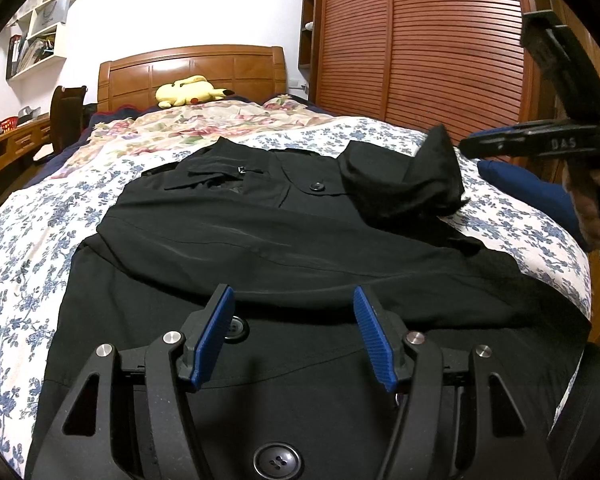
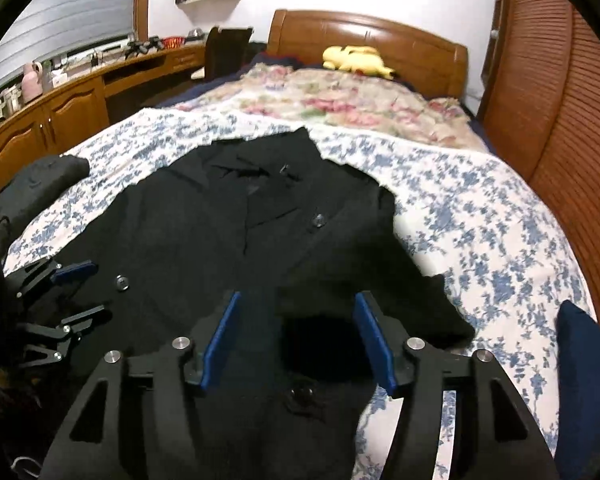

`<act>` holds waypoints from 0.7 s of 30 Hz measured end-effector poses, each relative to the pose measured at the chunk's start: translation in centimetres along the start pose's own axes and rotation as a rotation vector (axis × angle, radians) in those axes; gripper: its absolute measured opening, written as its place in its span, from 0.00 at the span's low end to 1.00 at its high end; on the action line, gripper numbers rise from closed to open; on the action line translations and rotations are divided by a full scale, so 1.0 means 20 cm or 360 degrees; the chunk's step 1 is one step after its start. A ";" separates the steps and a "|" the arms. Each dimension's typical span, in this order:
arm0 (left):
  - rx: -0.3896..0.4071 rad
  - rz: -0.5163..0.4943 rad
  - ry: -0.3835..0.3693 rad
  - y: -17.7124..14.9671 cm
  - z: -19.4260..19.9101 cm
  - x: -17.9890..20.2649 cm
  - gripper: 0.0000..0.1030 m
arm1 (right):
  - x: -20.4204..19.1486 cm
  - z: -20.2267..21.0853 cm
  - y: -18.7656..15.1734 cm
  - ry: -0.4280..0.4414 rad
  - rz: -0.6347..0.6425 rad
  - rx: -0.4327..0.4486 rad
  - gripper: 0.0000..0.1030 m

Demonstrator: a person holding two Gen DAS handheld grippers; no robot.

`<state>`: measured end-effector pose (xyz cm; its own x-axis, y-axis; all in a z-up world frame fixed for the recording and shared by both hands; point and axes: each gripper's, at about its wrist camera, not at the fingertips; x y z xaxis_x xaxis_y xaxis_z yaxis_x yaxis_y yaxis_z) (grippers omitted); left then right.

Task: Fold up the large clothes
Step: 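Fold the held sleeve across the coat front with the right tool and release, then grasp the coat side edge with the right tool and fold it over the front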

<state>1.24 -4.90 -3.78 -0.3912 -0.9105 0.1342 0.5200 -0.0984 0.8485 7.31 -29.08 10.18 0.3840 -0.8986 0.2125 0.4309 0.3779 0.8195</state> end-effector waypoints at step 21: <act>-0.0007 -0.0002 0.0002 0.00 -0.01 0.00 0.61 | 0.44 -0.58 -0.15 -0.0303 -0.0316 -0.0364 0.65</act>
<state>1.35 -5.02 -3.89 -0.3910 -0.9108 0.1323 0.5228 -0.1015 0.8464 18.84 -35.47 3.39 0.1246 -0.9769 0.1738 0.6619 0.2123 0.7189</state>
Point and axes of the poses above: each gripper's, at about its wrist camera, not at the fingertips, and z roughly against the way its jaws point, x to its right, y to its top, and after that the axes turned 7 degrees about -y, right-handed
